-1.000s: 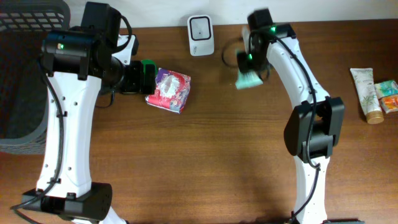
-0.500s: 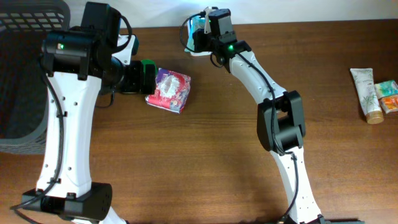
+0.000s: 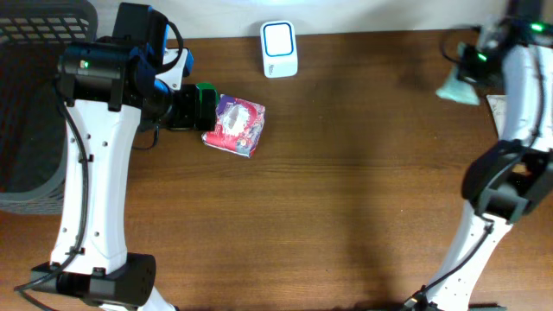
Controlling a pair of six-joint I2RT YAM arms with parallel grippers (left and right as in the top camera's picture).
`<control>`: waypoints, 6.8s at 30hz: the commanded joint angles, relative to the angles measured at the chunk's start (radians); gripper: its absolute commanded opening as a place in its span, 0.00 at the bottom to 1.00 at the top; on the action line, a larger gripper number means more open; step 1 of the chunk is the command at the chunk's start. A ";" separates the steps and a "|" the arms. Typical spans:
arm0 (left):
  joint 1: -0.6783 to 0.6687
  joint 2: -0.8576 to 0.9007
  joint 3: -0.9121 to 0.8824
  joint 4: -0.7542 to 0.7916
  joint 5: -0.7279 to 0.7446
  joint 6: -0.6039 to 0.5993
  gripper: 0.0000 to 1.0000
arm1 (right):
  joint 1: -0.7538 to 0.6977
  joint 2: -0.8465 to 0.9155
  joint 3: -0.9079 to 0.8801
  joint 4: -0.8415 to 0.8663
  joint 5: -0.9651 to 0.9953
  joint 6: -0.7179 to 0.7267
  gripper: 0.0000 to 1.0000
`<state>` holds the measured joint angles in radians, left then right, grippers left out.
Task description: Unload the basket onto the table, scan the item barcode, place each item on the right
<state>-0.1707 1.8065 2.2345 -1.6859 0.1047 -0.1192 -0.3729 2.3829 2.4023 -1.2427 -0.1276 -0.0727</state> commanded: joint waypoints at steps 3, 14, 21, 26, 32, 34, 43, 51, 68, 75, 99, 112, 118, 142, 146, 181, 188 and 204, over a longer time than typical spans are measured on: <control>-0.003 -0.015 0.002 0.001 0.003 0.016 0.99 | -0.143 -0.018 -0.237 0.056 0.010 -0.231 0.23; -0.003 -0.015 0.002 0.001 0.003 0.016 0.99 | -0.074 -0.166 0.106 -0.113 -0.284 0.108 0.99; -0.003 -0.015 0.002 0.001 0.003 0.016 0.99 | 0.402 -0.160 -0.123 -0.080 -0.486 0.108 0.99; -0.003 -0.015 0.002 0.001 0.003 0.016 0.99 | 0.674 -0.149 -0.520 0.438 -0.489 0.494 0.99; -0.003 -0.015 0.002 0.001 0.003 0.016 0.99 | 0.835 -0.147 -0.690 0.763 -0.357 0.744 0.81; -0.003 -0.015 0.002 0.001 0.003 0.016 0.99 | 0.850 -0.132 -0.695 0.776 -0.329 0.789 0.71; -0.003 -0.015 0.002 0.001 0.003 0.016 0.99 | 0.859 -0.037 -0.698 0.787 -0.330 0.784 0.60; -0.003 -0.015 0.002 0.001 0.003 0.016 0.99 | 0.788 -0.199 -0.641 0.482 -0.263 0.531 0.04; -0.003 -0.015 0.002 0.001 0.003 0.016 0.99 | 0.310 -0.246 -0.505 -0.148 -0.204 0.022 0.72; -0.003 -0.015 0.002 0.001 0.003 0.016 0.99 | 0.130 -0.245 -0.839 0.110 -0.543 -0.129 0.75; -0.003 -0.015 0.002 0.001 0.003 0.016 0.99 | 0.885 -0.086 -0.489 -0.170 0.627 0.702 0.43; -0.003 -0.015 0.002 0.001 0.003 0.016 0.99 | 0.319 -0.085 -0.246 -0.397 -0.244 0.023 0.99; -0.003 -0.015 0.002 0.001 0.003 0.016 0.99 | 0.253 -0.085 -0.597 -0.207 -0.539 -0.152 0.66; -0.003 -0.015 0.002 0.001 0.003 0.016 0.99 | 0.652 -0.085 -0.668 0.212 -0.454 0.576 0.46; -0.003 -0.015 0.002 0.001 0.003 0.016 0.99 | 0.587 -0.090 -0.621 0.112 -0.286 0.371 0.38; -0.003 -0.015 0.002 0.001 0.003 0.016 0.99 | 0.440 -0.087 -0.488 0.072 -0.495 0.765 0.63; -0.003 -0.015 0.002 0.001 0.003 0.016 0.99 | 0.523 -0.087 -0.555 0.208 -0.257 0.973 0.62; -0.003 -0.015 0.002 0.001 0.003 0.016 0.99 | 0.517 -0.171 -0.205 0.171 -0.324 -0.055 0.04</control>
<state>-0.1715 1.8065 2.2345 -1.6859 0.1047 -0.1192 0.1429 2.2597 2.1208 -1.0660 -0.4637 -0.0540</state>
